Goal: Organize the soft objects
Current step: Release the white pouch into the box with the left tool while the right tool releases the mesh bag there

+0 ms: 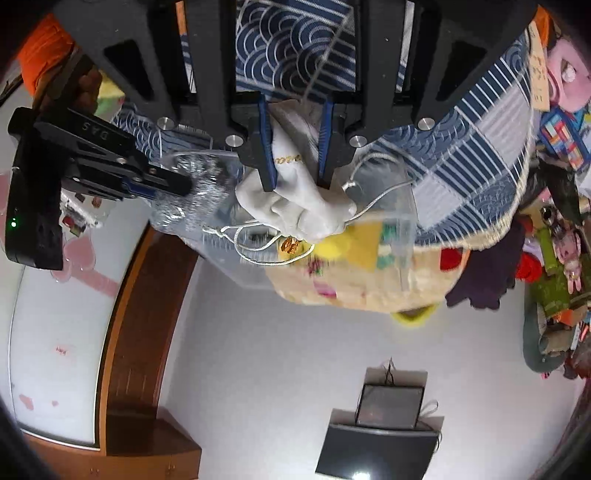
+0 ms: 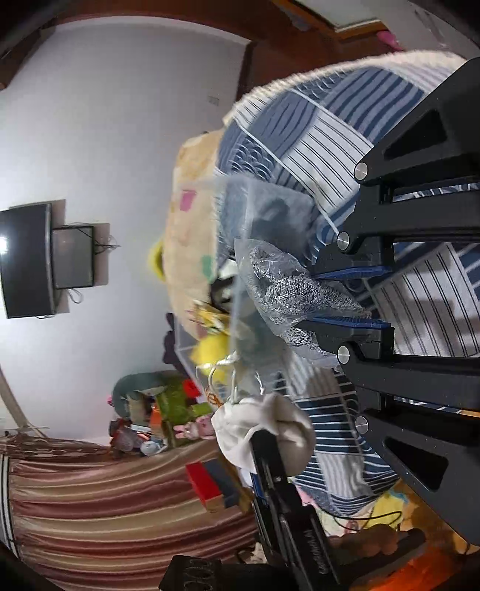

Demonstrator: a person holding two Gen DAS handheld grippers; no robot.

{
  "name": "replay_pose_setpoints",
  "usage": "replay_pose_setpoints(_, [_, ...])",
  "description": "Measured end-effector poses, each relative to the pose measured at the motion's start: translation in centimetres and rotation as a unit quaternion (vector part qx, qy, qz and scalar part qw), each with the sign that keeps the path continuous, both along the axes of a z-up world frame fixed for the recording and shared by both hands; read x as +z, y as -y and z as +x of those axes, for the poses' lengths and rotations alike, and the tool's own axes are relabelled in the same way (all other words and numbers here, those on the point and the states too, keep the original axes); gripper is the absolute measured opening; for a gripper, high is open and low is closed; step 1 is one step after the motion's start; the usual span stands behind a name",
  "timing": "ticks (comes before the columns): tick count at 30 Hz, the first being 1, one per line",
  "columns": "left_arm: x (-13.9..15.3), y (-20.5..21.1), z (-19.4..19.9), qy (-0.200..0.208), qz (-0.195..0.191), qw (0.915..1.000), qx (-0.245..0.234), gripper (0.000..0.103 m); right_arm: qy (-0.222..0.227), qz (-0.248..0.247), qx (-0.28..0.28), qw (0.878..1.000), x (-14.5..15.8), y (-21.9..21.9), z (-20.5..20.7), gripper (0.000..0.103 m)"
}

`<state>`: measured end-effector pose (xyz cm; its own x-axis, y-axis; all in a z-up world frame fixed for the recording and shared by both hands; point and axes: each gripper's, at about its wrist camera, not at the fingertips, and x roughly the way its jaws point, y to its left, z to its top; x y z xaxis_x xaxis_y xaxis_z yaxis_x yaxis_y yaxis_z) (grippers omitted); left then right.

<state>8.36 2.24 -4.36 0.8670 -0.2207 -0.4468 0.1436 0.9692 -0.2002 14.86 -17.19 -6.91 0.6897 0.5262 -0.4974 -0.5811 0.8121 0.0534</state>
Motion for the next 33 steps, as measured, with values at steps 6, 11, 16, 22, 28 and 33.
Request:
replay_pose_setpoints(6, [2.7,0.1,0.9,0.035,0.016,0.9992,0.006,0.021,0.039,0.004,-0.021,0.999,2.5,1.1,0.3,0.016])
replay_pose_setpoints(11, [3.6,0.5,2.7,0.044,0.017,0.9989,-0.001,0.021,0.059,0.007,-0.036,0.998,4.0,1.0,1.5,0.016])
replay_pose_setpoints(16, [3.0,1.1,5.4,0.031,0.007,0.9995,-0.008,0.021,0.063,0.005,-0.045,0.997,4.4,0.4,2.9,0.016])
replay_pose_setpoints(22, [1.6,1.7,9.2,-0.002,-0.003,0.9999,-0.010,0.021,0.045,-0.005,-0.045,0.998,3.7,-0.7,5.1,0.016])
replay_pose_setpoints(28, [0.5,2.3,11.3,-0.015,0.003,0.9999,-0.002,0.021,0.014,-0.016,-0.042,0.999,2.2,-1.9,6.8,0.016])
replay_pose_setpoints(33, [-0.1,2.5,11.8,-0.016,0.009,0.9998,-0.007,0.022,0.001,-0.029,-0.034,0.999,1.9,-2.6,7.6,0.016])
